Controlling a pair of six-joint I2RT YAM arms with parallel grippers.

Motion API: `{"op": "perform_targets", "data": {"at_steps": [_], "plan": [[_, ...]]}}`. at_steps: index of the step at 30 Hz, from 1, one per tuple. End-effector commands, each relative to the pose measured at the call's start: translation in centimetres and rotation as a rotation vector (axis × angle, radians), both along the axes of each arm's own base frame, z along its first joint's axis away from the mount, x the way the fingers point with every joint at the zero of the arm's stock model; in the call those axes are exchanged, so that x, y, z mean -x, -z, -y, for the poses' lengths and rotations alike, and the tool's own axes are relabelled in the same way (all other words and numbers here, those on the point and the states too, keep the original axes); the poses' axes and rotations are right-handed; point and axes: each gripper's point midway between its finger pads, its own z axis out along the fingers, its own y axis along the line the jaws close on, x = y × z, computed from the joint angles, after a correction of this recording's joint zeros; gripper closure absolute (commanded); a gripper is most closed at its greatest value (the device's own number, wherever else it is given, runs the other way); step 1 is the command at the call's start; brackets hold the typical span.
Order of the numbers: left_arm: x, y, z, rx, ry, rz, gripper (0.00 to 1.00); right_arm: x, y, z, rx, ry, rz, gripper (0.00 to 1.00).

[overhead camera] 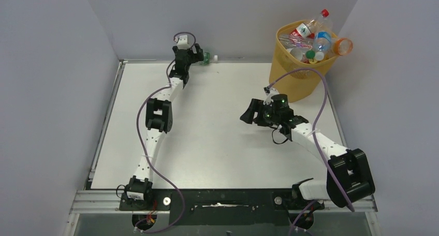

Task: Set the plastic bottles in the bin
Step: Adjust the plastic bottle at the center of the board.

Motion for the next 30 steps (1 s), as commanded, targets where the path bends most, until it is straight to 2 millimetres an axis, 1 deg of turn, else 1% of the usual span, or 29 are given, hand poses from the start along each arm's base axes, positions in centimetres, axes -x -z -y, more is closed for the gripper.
{"op": "perform_targets", "data": {"at_steps": [1,2,3,4,5,6,7,8,9,10,11,12,13,14,16,18,19,21,23,25,26,28,30], "plan": [[0.6,0.0,-0.8,0.052,0.022,-0.119,0.12,-0.1,-3.2,-0.3,-0.05,-0.008,0.086,0.29],[1.5,0.9,-0.3,0.051,0.053,-0.19,0.16,0.0,-3.4,-0.4,-0.048,-0.008,0.09,0.29],[3.2,3.1,0.3,0.045,0.08,-0.295,0.19,0.2,-3.6,-0.3,-0.042,-0.005,0.095,0.29],[5.6,4.9,1.5,0.047,0.129,-0.39,0.21,0.4,-3.6,-0.3,-0.039,-0.006,0.096,0.29],[9.3,7.8,2.3,0.05,0.166,-0.511,0.25,0.5,-3.6,-0.4,-0.038,-0.009,0.095,0.29],[13.8,9.8,3.1,0.056,0.185,-0.588,0.26,0.6,-3.6,-0.4,-0.035,-0.01,0.096,0.29],[18.4,10.1,4.2,0.069,0.221,-0.602,0.26,0.7,-3.5,-0.4,-0.03,-0.011,0.095,0.29],[22.9,9.7,4.9,0.088,0.241,-0.599,0.26,0.7,-3.5,-0.4,-0.024,-0.008,0.095,0.29],[27.0,8.9,5.7,0.098,0.253,-0.599,0.26,0.7,-3.4,-0.4,-0.02,-0.006,0.094,0.29],[30.5,8.7,6.2,0.107,0.259,-0.624,0.25,0.8,-3.5,-0.5,-0.018,-0.009,0.098,0.29],[33.0,7.6,6.7,0.11,0.275,-0.627,0.25,0.8,-3.6,-0.6,-0.017,-0.014,0.1,0.29],[34.6,6.5,6.9,0.11,0.283,-0.627,0.25,0.9,-3.7,-0.8,-0.016,-0.022,0.098,0.29],[35.5,5.2,6.8,0.118,0.287,-0.619,0.25,0.9,-3.9,-0.9,-0.012,-0.026,0.1,0.29],[35.5,3.3,6.5,0.124,0.282,-0.589,0.25,1.0,-4.0,-1.1,-0.009,-0.031,0.105,0.29],[34.7,-1.0,6.1,0.119,0.264,-0.513,0.25,1.1,-4.4,-1.3,-0.015,-0.032,0.114,0.29],[32.9,-6.0,6.0,0.122,0.257,-0.412,0.24,1.3,-4.9,-1.3,-0.015,-0.026,0.122,0.29],[32.0,-7.5,5.9,0.119,0.249,-0.391,0.23,1.3,-5.1,-1.3,-0.016,-0.023,0.125,0.29],[29.4,-9.7,5.9,0.132,0.251,-0.375,0.22,1.4,-5.5,-1.2,-0.016,-0.016,0.129,0.29],[28.0,-8.4,5.2,0.154,0.228,-0.434,0.21,1.4,-5.9,-1.1,-0.008,-0.017,0.133,0.29],[27.8,-6.4,4.6,0.179,0.201,-0.491,0.2,1.2,-6.3,-1.0,0.009,-0.021,0.138,0.29],[28.1,-6.0,4.4,0.19,0.186,-0.505,0.19,1.0,-6.5,-1.0,0.017,-0.026,0.138,0.29],[28.8,-6.0,3.9,0.226,0.162,-0.499,0.17,0.9,-6.8,-1.0,0.037,-0.036,0.132,0.29],[28.8,-5.8,3.1,0.232,0.116,-0.493,0.16,0.6,-7.2,-1.2,0.041,-0.045,0.134,0.29]]}}
